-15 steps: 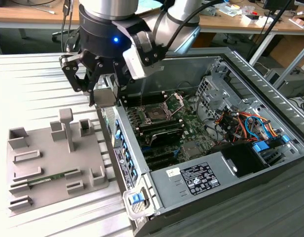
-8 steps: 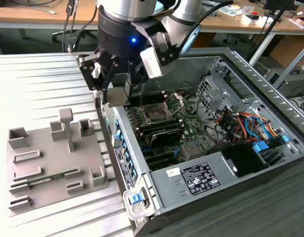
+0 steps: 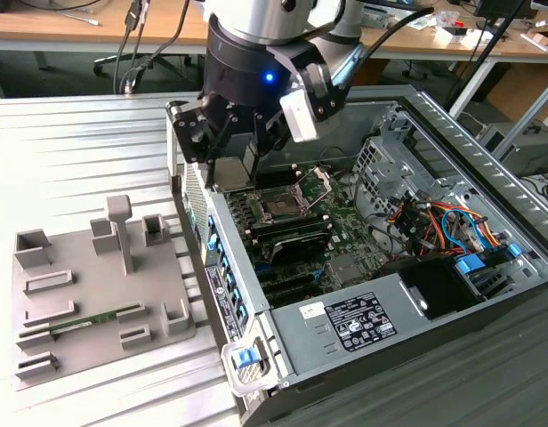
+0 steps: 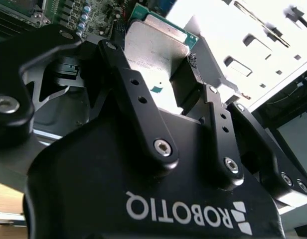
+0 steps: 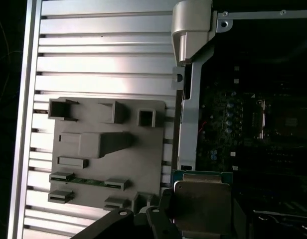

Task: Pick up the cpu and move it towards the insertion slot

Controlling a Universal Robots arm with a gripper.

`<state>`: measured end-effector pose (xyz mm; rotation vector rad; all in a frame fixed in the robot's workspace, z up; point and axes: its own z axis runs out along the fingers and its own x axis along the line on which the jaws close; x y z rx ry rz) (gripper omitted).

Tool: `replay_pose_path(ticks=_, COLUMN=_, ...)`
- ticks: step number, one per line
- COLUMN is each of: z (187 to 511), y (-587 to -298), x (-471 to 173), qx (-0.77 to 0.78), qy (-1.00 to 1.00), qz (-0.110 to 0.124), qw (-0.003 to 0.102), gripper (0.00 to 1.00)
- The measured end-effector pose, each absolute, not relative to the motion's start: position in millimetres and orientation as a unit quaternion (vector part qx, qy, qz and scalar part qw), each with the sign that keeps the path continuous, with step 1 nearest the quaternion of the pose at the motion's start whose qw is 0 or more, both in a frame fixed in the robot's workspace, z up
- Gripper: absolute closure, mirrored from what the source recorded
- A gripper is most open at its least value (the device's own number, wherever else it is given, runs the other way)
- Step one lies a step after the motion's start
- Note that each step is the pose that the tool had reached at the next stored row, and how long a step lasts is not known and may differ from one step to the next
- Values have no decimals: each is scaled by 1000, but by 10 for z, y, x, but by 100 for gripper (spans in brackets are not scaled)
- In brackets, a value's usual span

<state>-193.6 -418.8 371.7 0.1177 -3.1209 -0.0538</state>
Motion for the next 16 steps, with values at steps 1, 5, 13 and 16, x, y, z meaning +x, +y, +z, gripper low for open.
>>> replay_pose_path(ticks=1, z=3711, y=-4188, x=-1911, qx=38, qy=-999, qz=-18, qw=9, gripper=45)
replay_pose_path(ticks=5, z=3690, y=-4189, x=-1776, qx=38, qy=-999, qz=-24, qw=10, gripper=45)
replay_pose_path(ticks=13, z=3637, y=-4189, x=-1543, qx=38, qy=-998, qz=-42, qw=10, gripper=45)
replay_pose_path(ticks=16, z=3599, y=-4189, x=-1481, qx=38, qy=-998, qz=-43, qw=11, gripper=45)
